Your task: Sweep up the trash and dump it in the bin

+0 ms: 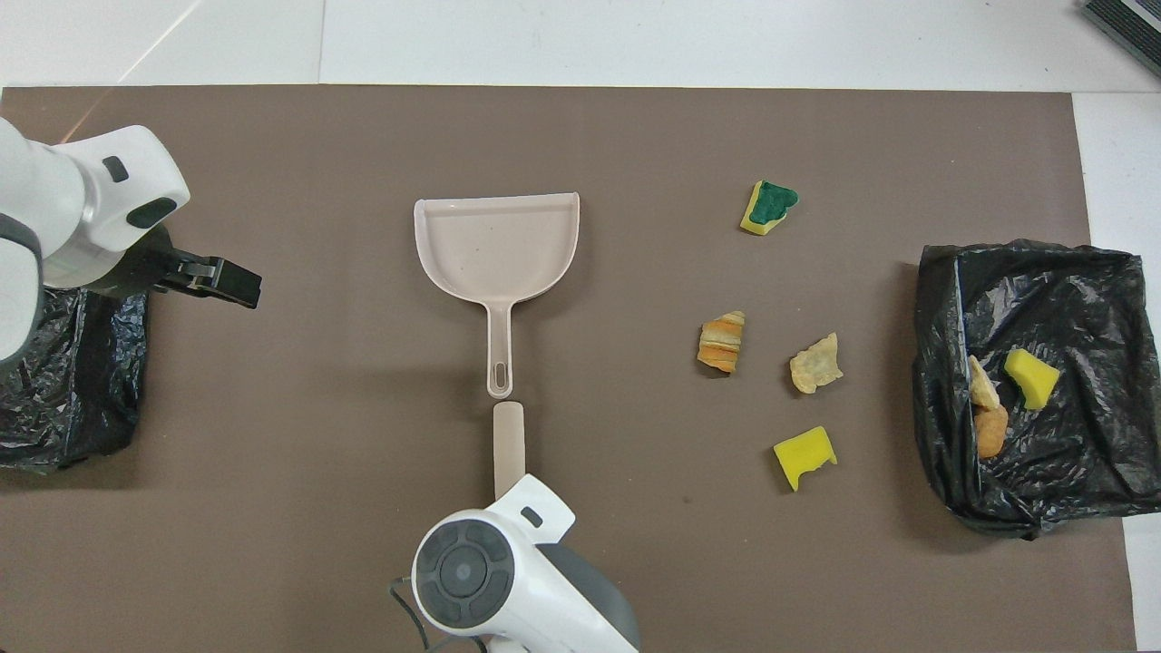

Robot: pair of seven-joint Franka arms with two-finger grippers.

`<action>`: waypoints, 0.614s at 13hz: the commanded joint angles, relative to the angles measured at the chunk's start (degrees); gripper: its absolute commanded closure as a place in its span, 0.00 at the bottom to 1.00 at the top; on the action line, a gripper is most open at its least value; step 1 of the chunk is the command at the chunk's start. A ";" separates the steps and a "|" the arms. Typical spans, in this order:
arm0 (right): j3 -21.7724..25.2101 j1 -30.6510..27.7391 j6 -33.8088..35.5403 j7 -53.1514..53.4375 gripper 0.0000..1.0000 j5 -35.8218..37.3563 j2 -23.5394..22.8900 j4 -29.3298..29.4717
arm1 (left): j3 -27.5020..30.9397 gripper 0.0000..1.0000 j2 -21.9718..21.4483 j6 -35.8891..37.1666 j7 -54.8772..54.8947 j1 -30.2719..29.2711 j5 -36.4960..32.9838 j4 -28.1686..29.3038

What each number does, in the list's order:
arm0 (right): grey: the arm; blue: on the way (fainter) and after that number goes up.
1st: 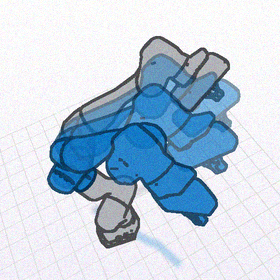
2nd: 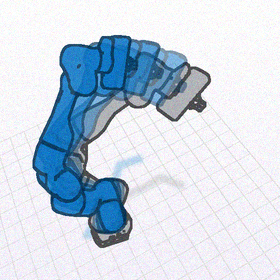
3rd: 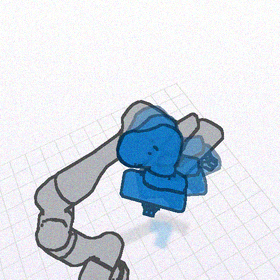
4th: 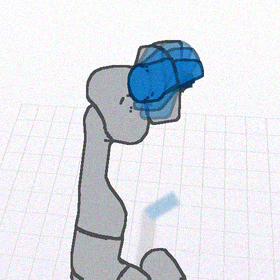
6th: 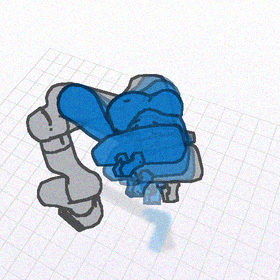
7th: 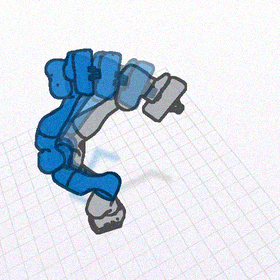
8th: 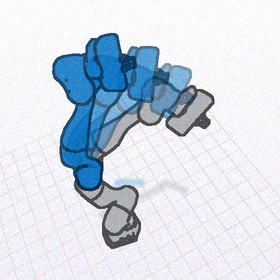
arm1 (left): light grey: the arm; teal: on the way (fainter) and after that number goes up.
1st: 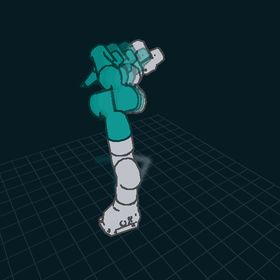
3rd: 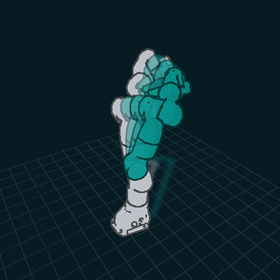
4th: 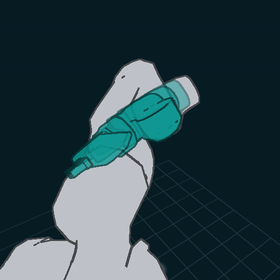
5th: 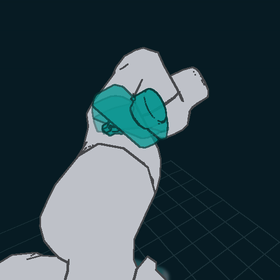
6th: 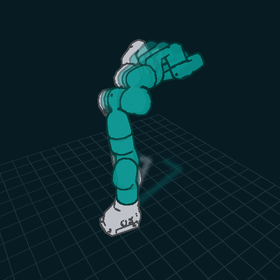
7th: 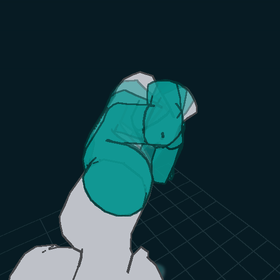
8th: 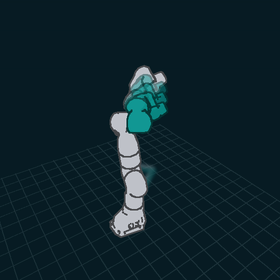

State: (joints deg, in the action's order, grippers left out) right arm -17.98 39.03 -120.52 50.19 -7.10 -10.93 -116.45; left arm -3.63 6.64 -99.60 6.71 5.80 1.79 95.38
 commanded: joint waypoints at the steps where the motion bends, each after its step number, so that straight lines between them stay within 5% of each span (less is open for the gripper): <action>1: 0.23 1.40 -2.96 0.88 0.01 -1.25 4.76 -7.62 | 0.73 0.00 4.15 -4.35 -2.74 4.30 0.14 -1.16; 4: 0.23 1.49 -4.11 0.96 0.03 -1.25 5.39 -8.79 | 0.73 0.00 8.99 -12.79 -9.51 9.57 -0.03 -0.46; 8: 0.23 0.52 -8.84 0.26 0.26 -1.25 3.64 -8.18 | 0.73 0.00 9.35 -18.41 -14.70 16.60 -0.12 5.33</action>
State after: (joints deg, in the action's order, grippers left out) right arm -17.40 40.54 -126.52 51.17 -7.11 -7.36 -123.68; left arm -3.88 17.10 -114.23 -5.99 19.63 1.78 97.10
